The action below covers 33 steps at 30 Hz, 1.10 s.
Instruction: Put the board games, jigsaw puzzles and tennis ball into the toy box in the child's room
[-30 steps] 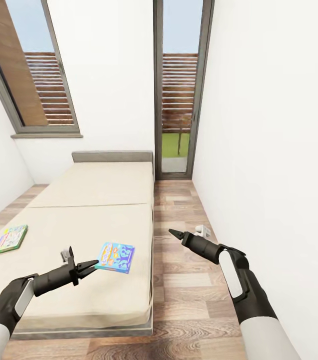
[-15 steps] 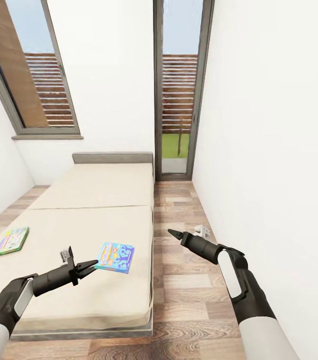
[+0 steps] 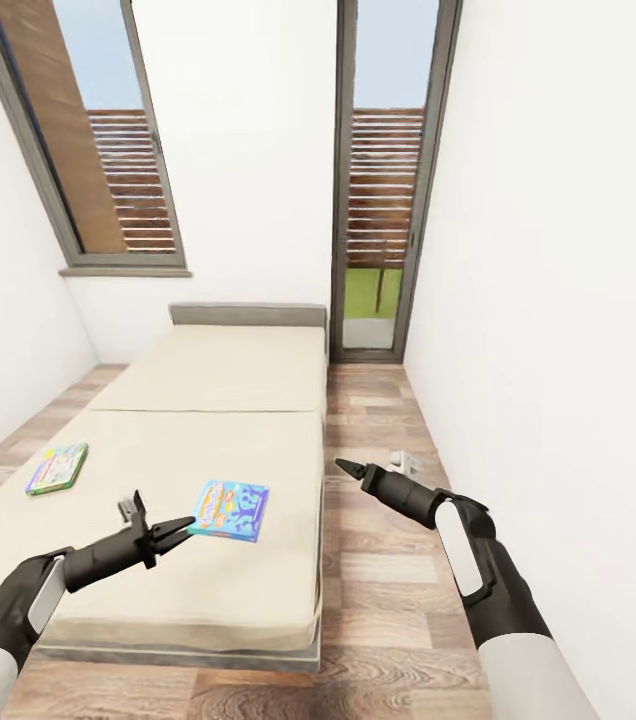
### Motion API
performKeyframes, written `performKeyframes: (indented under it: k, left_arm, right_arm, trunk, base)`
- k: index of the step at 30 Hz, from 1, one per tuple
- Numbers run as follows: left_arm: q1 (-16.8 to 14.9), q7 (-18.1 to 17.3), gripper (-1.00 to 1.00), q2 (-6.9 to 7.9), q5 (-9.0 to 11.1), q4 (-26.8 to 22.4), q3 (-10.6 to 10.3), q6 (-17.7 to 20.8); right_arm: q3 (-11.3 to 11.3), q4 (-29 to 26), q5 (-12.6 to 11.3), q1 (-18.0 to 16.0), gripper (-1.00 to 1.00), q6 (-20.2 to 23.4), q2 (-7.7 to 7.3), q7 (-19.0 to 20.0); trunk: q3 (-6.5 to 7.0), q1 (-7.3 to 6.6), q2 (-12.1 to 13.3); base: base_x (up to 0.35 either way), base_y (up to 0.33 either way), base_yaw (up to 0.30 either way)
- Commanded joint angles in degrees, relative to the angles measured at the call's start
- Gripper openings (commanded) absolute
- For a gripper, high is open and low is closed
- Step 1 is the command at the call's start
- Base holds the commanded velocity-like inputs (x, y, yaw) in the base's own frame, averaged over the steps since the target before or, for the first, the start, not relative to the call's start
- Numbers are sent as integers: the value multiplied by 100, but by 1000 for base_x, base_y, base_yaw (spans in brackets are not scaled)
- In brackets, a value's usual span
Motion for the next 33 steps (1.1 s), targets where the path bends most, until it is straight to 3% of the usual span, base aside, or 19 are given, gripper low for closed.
performKeyframes:
  k: [1, 8, 21, 33]
  left_arm:
    - [-4, -62, -100, 0, -3, 3, -3, 51]
    - [-1, -274, -100, 70, 0, 3, -3, 50]
    - [3, -293, -100, 116, 5, 3, -1, 42]
    - [4, -291, -100, 125, 4, 3, -1, 41]
  right_arm:
    - [-21, -4, -12, -4, 100, 45, 6, 16]
    - [-22, 0, -24, -4, 100, -139, 6, 16]
    - [48, 23, -30, -4, 100, -323, 6, 7]
    - [210, 23, -30, -4, 100, -340, 6, 7]
  trunk:
    - [-6, 0, -4]
    - [-6, 0, -4]
    - [227, -285, 518]
    - [443, -549, 999]
  base:
    - [0, 0, 284]
    - [0, 0, 288]
    - [0, 0, 280]
    - [0, 0, 30]
